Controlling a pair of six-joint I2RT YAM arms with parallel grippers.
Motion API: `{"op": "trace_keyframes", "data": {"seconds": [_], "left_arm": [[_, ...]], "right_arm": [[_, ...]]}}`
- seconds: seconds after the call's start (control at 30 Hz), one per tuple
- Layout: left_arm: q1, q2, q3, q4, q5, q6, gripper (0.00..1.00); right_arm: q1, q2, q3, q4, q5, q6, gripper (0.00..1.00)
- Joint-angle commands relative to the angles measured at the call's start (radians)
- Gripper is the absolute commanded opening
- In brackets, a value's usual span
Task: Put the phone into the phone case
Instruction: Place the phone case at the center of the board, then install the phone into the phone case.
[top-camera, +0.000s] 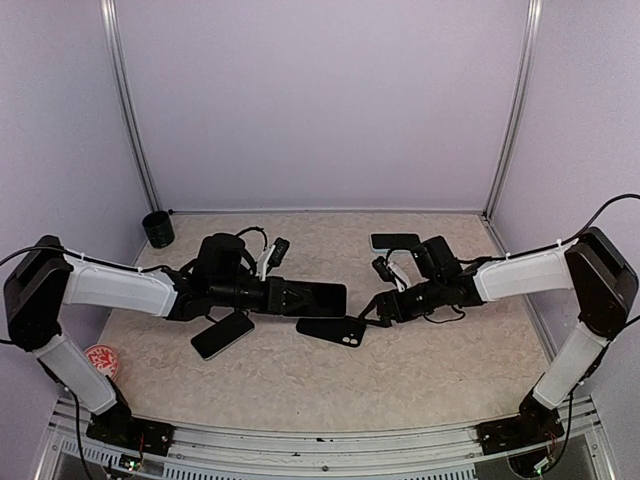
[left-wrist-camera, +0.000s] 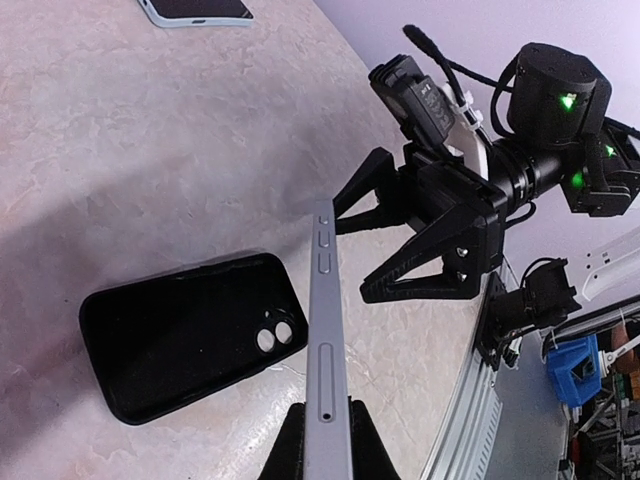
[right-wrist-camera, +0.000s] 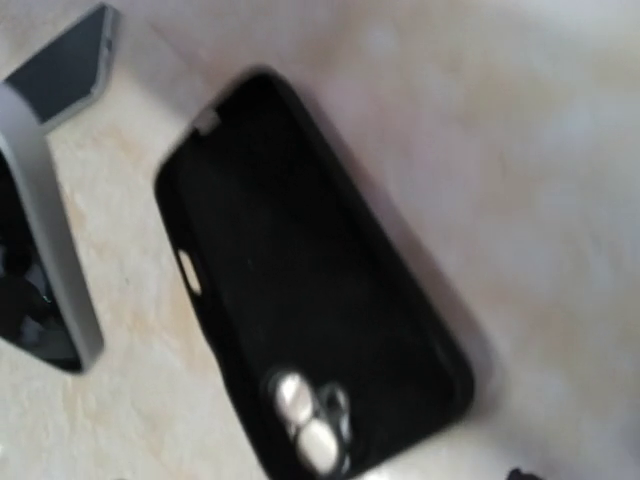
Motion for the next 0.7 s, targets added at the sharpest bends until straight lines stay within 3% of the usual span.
{"op": "trace_keyframes", "data": {"seconds": [0.0, 0.67], "left_arm": [[0.006, 0.050, 0.059, -0.037, 0.069, 0.031, 0.00], [0.040, 0.273, 0.300, -0.293, 0.186, 0.100, 0.00]], "right_arm": [[-0.003, -0.068, -0.081, 0.134, -0.010, 0.150, 0.79], [0.030, -0.016, -0.118, 0.220, -0.002, 0.221, 0.81]]}}
